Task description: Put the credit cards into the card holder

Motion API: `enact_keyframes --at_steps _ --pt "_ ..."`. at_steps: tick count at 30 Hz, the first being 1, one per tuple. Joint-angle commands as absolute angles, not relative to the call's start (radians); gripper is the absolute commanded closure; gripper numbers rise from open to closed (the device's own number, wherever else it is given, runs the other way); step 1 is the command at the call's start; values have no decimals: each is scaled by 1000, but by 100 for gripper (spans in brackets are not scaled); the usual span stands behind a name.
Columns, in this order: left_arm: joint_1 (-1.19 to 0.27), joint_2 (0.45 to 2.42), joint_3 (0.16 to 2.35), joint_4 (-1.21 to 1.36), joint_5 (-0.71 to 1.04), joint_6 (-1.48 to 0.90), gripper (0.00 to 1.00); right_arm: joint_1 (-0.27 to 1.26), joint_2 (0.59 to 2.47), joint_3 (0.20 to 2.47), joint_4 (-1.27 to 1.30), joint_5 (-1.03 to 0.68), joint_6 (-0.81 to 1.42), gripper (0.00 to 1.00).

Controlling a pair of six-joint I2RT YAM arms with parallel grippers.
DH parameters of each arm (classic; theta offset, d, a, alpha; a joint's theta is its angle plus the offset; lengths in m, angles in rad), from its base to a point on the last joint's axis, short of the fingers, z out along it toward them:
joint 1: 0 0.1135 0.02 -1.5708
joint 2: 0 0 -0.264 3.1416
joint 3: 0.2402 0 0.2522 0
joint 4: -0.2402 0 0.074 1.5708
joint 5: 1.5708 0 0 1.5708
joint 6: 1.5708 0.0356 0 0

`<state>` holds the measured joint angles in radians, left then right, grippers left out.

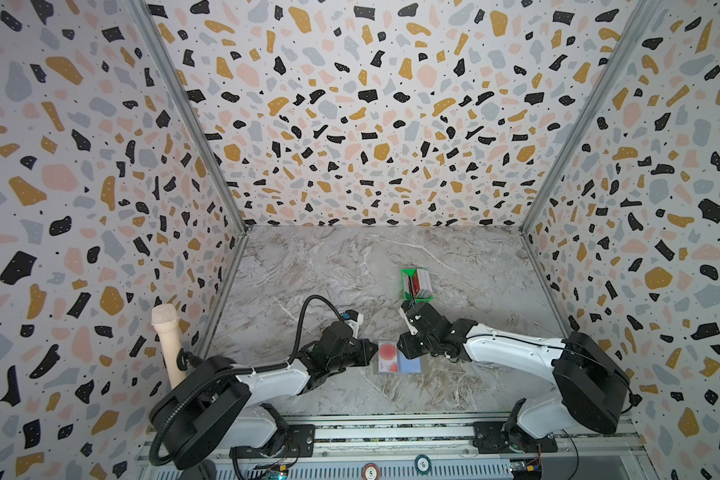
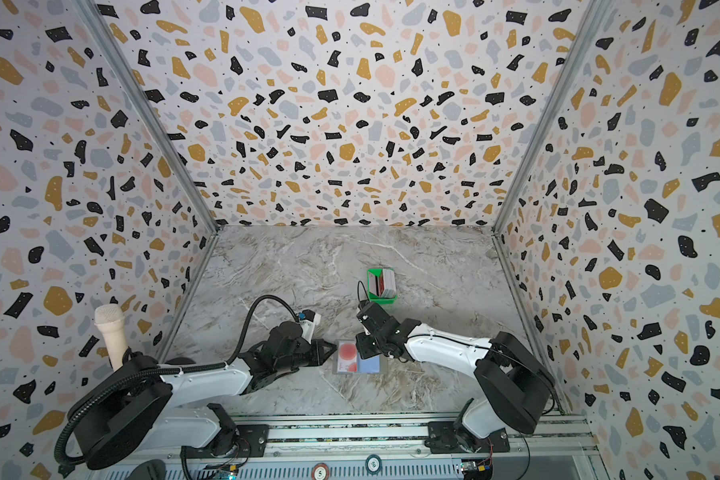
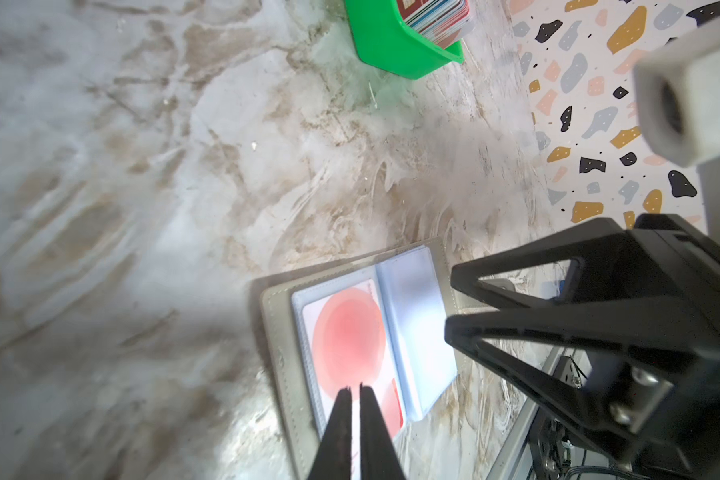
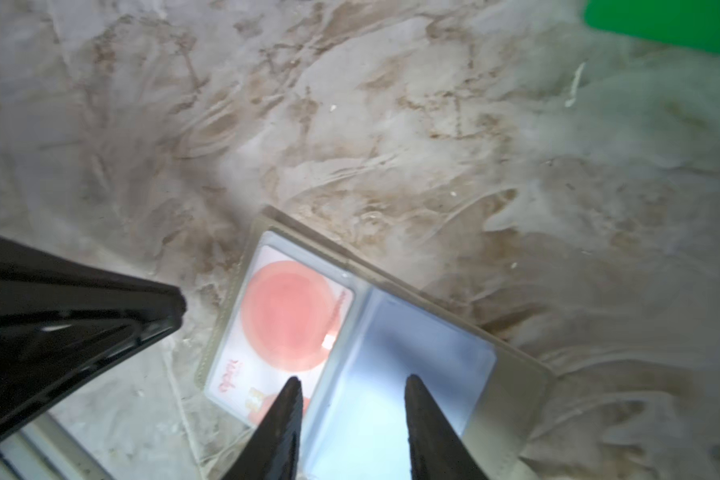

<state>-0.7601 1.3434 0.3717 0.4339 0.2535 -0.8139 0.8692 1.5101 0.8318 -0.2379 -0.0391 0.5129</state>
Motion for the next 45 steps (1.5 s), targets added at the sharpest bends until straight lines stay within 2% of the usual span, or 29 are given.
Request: enact_keyframes --at_steps 1,5,14,20,31,38,41,45 --pt "-786 1400 419 458 267 -795 95 870 1550 894 -335 -8 434 58" --pt "-793 1462 434 479 266 -792 100 867 1575 913 -365 35 423 58" --pt "-809 1549 426 517 286 -804 100 868 1592 888 -363 42 430 57" --pt "-811 1551 410 516 287 -807 100 871 1618 840 -349 50 452 58" --pt "-810 1529 405 494 281 -802 100 879 1487 868 -370 87 447 58" --pt "-811 1532 401 501 281 -805 100 868 1572 829 -355 84 451 58" --pt "-811 1528 400 500 281 -805 100 871 1611 804 -339 74 457 63" --pt "-811 1527 397 501 282 -806 100 887 1623 788 -325 66 462 79"
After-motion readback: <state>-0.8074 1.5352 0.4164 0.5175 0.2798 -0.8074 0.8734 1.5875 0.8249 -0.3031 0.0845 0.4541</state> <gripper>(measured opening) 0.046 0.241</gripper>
